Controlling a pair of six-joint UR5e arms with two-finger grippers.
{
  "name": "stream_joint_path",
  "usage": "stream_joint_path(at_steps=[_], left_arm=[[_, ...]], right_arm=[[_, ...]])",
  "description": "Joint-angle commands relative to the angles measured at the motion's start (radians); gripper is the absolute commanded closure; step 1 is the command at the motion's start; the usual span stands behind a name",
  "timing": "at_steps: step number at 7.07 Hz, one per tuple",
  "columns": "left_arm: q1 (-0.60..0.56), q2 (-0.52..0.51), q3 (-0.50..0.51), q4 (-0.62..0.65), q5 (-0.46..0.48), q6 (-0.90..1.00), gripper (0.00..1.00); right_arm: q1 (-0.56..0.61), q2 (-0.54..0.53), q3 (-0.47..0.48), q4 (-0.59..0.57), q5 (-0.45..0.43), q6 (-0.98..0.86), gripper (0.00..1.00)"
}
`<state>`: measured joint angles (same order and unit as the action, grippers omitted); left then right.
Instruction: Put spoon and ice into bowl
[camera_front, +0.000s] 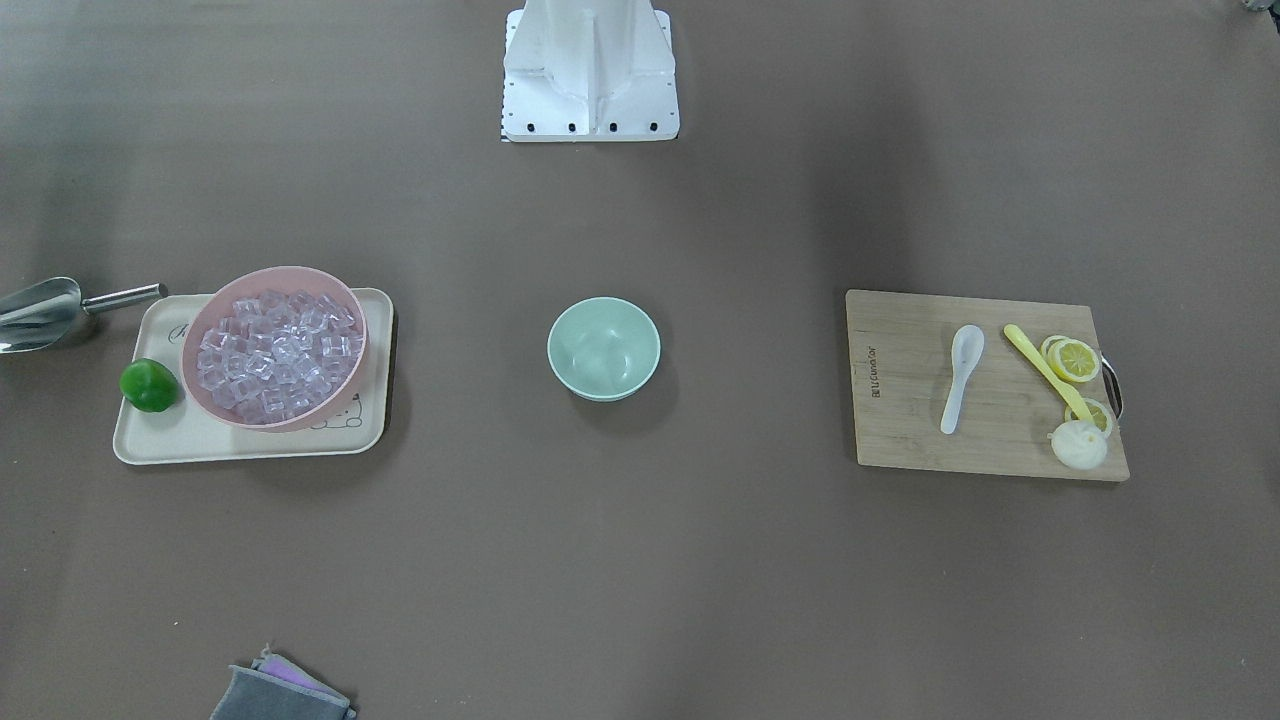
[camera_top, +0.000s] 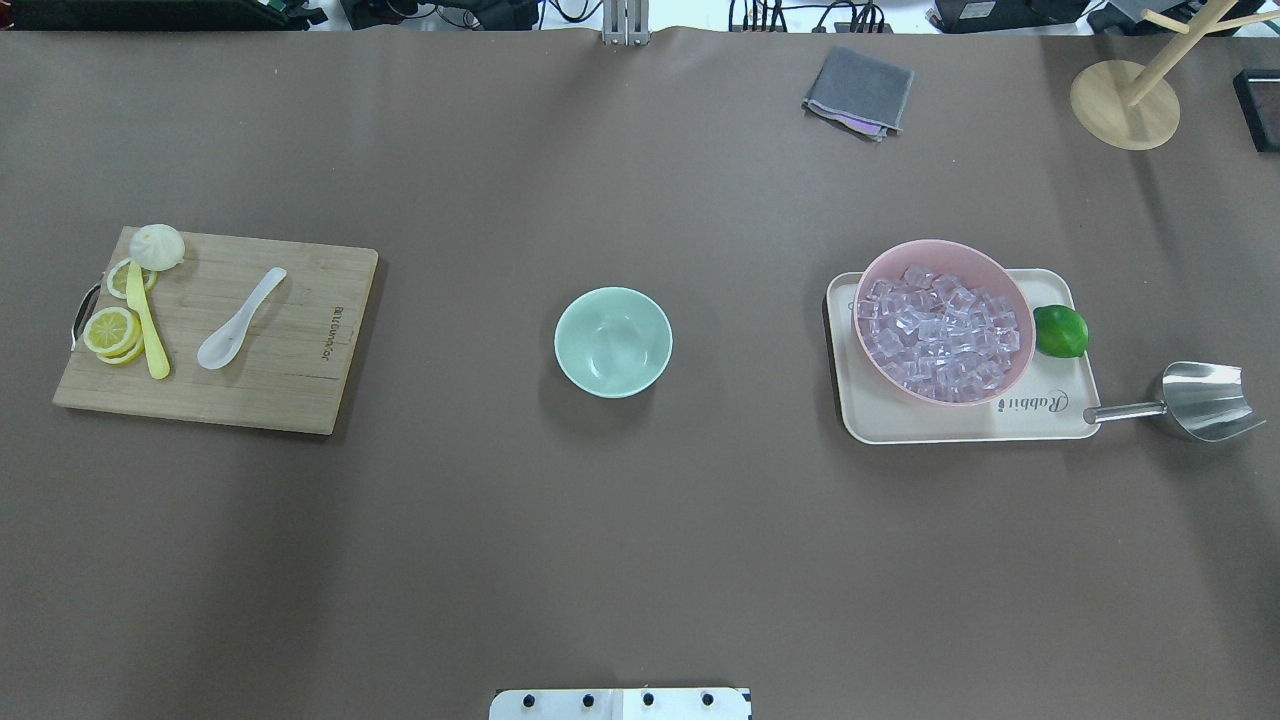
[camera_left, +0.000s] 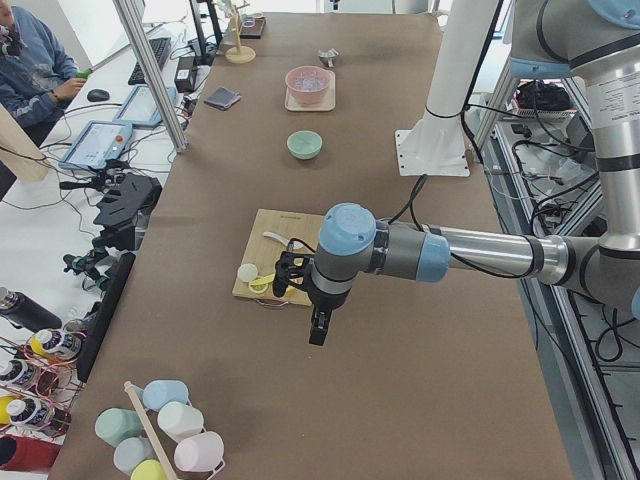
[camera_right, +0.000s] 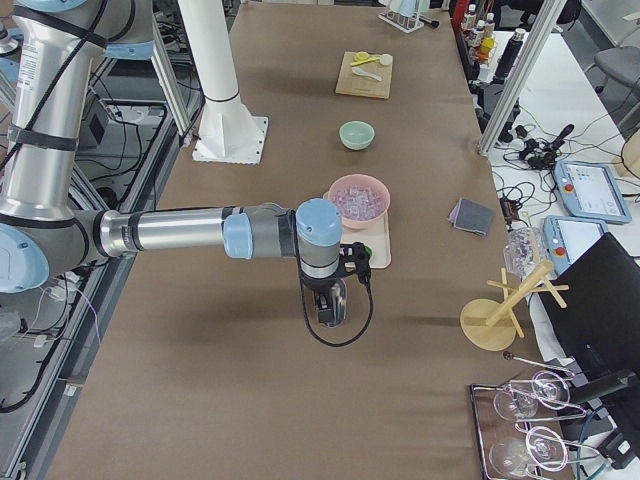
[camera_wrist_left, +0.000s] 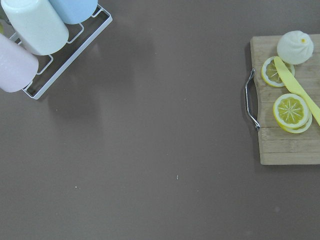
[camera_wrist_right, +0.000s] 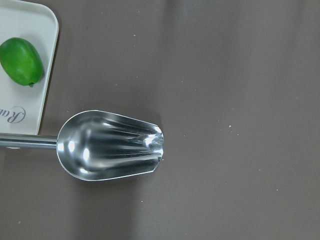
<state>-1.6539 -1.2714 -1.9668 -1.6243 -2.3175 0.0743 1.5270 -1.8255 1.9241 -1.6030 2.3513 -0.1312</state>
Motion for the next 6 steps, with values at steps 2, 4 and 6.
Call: stream_joint_path(at_steps=[2,4,6], left_arm=[[0.002,0.007,0.005,-0.009,-0.006,0.004,0.01],[0.0,0.007,0.0,-0.011,-0.013,-0.005,0.01],[0.002,0.004,0.012,-0.017,-0.013,-0.001,0.01]], right_arm=[[0.015,-0.005,0.001,0.0,0.0,-0.001,0.0],[0.015,0.003,-0.002,0.0,0.005,0.01,0.0],[0.015,-0.001,-0.001,0.0,0.005,0.007,0.0]])
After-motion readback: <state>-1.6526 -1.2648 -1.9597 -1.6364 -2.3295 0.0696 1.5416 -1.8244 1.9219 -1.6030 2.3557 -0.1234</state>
